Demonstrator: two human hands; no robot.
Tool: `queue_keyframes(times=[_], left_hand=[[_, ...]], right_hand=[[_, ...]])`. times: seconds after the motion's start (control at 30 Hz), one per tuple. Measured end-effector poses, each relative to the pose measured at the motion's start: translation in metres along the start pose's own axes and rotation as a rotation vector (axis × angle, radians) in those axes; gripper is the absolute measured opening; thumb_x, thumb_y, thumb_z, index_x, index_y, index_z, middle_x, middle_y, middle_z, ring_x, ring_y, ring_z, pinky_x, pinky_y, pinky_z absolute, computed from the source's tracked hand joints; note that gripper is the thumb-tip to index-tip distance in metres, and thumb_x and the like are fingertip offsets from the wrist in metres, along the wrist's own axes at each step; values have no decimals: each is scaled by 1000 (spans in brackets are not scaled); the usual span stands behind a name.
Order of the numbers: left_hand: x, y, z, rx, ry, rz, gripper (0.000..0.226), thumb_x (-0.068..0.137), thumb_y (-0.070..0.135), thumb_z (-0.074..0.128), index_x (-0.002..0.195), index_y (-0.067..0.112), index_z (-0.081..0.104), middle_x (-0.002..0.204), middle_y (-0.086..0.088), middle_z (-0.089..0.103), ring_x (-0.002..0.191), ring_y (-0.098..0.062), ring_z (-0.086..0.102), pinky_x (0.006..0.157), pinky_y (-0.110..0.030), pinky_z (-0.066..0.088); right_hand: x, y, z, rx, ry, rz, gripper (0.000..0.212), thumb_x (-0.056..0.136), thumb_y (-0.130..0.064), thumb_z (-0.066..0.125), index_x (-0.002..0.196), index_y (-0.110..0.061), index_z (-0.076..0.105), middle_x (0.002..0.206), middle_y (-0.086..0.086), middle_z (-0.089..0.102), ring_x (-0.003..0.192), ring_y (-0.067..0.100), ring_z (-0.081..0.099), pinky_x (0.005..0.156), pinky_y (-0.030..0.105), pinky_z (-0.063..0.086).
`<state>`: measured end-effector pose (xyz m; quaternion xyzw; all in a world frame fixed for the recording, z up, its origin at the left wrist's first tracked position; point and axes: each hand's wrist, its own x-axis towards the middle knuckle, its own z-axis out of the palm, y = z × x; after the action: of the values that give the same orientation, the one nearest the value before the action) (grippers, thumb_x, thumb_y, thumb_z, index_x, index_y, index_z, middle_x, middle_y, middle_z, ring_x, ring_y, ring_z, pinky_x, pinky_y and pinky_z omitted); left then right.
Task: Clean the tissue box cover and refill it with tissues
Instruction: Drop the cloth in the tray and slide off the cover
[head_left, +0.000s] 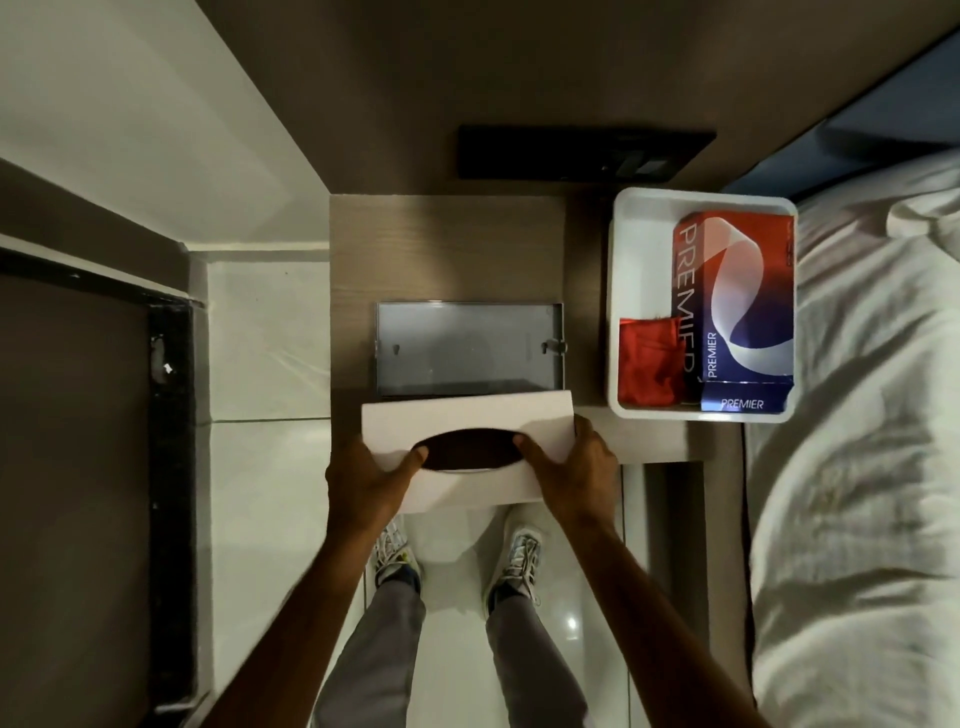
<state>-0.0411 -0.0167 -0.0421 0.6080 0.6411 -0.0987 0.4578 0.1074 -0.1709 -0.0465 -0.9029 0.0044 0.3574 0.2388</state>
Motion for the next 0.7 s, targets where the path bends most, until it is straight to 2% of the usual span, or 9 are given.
queue_keyframes(times=[0.07, 0.13, 0.3, 0.43, 0.7], left_hand=[[4, 0, 4, 20, 33, 16, 65, 78, 39, 85, 130, 9, 59, 130, -18, 65, 123, -37, 62, 101, -43, 55], [7, 0, 6, 37, 50, 27, 69, 80, 39, 83, 134, 7, 57, 134, -20, 62, 126, -38, 60, 104, -48, 54], [11, -4, 12, 82, 70, 34, 74, 82, 39, 81, 139, 3, 51, 140, -21, 60, 130, -42, 57, 106, -51, 52], [13, -4, 14, 117, 93, 43, 70, 83, 41, 80, 136, 5, 52, 136, -21, 62, 128, -44, 57, 101, -51, 52], [20, 0, 11, 183, 57, 23, 71, 80, 48, 80, 132, 6, 56, 133, -20, 63, 127, -44, 56, 98, -50, 52]], right_hand=[[3, 1, 5, 3, 30, -10, 75, 79, -46, 84, 138, -10, 54, 133, 13, 62, 121, 31, 59, 97, 37, 50], [3, 3, 9, 10, 56, -21, 75, 78, -47, 83, 137, -11, 54, 133, 12, 62, 121, 31, 59, 97, 38, 51], [0, 7, 13, 8, 91, -25, 76, 80, -50, 81, 140, -14, 54, 135, 9, 60, 123, 30, 57, 99, 46, 52], [3, 4, 14, -17, 89, -28, 77, 82, -51, 80, 143, -14, 51, 138, 9, 58, 125, 30, 56, 102, 46, 52], [8, 0, 9, -53, 64, 35, 71, 82, -49, 80, 136, -10, 56, 131, 13, 62, 122, 32, 59, 101, 46, 54]])
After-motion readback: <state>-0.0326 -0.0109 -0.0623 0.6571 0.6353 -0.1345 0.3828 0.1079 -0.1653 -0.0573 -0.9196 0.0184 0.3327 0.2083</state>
